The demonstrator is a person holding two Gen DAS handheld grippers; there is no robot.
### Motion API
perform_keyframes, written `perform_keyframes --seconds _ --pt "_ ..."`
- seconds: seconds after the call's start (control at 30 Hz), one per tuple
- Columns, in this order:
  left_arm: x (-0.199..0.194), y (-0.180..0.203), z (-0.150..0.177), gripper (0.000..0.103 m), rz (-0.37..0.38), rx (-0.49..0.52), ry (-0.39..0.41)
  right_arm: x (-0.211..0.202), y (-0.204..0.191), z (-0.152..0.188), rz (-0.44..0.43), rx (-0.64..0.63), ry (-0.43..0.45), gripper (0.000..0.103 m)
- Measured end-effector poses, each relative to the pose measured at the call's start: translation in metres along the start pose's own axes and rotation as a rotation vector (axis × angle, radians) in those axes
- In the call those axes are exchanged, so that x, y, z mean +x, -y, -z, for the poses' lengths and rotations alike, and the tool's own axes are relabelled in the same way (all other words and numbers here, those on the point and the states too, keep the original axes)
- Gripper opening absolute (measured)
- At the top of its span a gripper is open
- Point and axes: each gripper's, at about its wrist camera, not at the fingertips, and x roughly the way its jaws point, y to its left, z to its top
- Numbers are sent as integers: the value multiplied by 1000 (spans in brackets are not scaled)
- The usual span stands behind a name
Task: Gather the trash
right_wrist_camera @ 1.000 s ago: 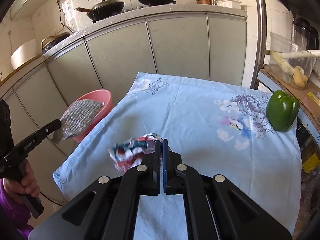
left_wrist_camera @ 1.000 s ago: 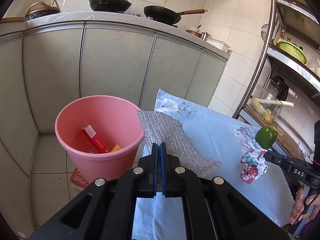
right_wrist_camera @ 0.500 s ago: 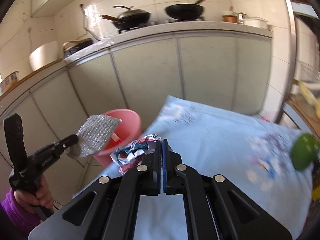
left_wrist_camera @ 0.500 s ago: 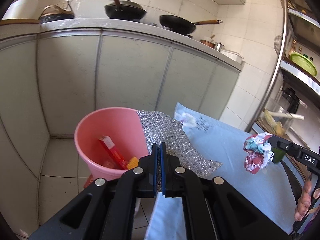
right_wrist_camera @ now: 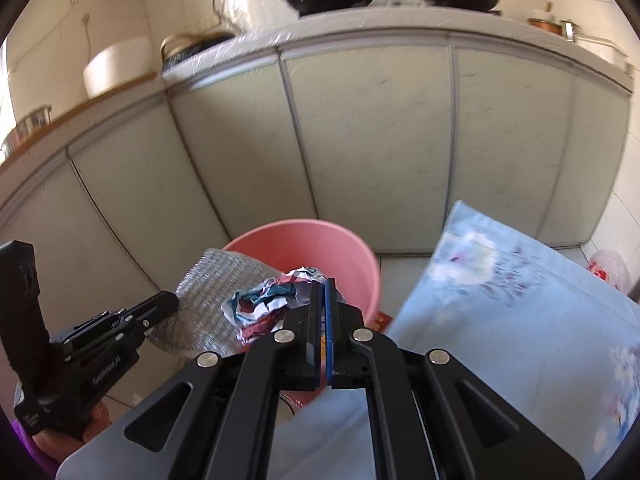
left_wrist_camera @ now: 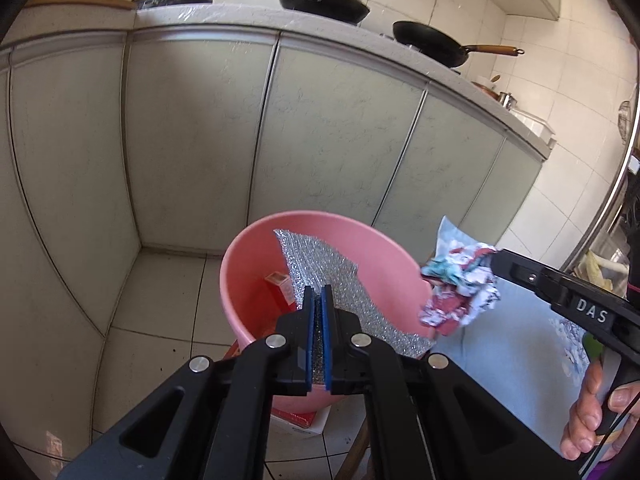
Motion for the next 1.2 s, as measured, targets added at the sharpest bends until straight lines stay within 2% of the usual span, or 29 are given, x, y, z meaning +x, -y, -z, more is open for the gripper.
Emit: perform_keyframes --seconds 0.17,0.23,0.27,0.3,0.4,0.57,0.6,0.8,0.93,1.2 --pt "15 -3 3 3 -3 -8 -27 30 -11 -1 0 -35 -63 3" --pt "16 -1 3 6 0 5 -22 37 -13 -2 -1 -39 -80 8" --pt "16 1 2 10 -1 14 -20 38 -14 -2 -4 -40 -85 15" --pt "16 2 2 19 -6 18 -18 39 -14 -2 -10 -38 -86 22" --pt "13 6 -1 30 -14 28 -4 33 -10 0 -23 -35 -79 32" --pt "1 13 -1 35 -4 36 -2 15 -7 3 -24 -30 -58 38" --pt "-2 14 -1 41 -5 38 -3 11 -6 3 -22 -30 -54 39" --pt "-25 30 -1 52 6 57 12 -26 -6 16 -9 -31 -21 50" --pt "-43 44 3 54 13 73 22 -51 -10 24 4 -38 6 56" --pt "-77 66 13 55 22 97 37 -102 -14 49 57 -52 76 57"
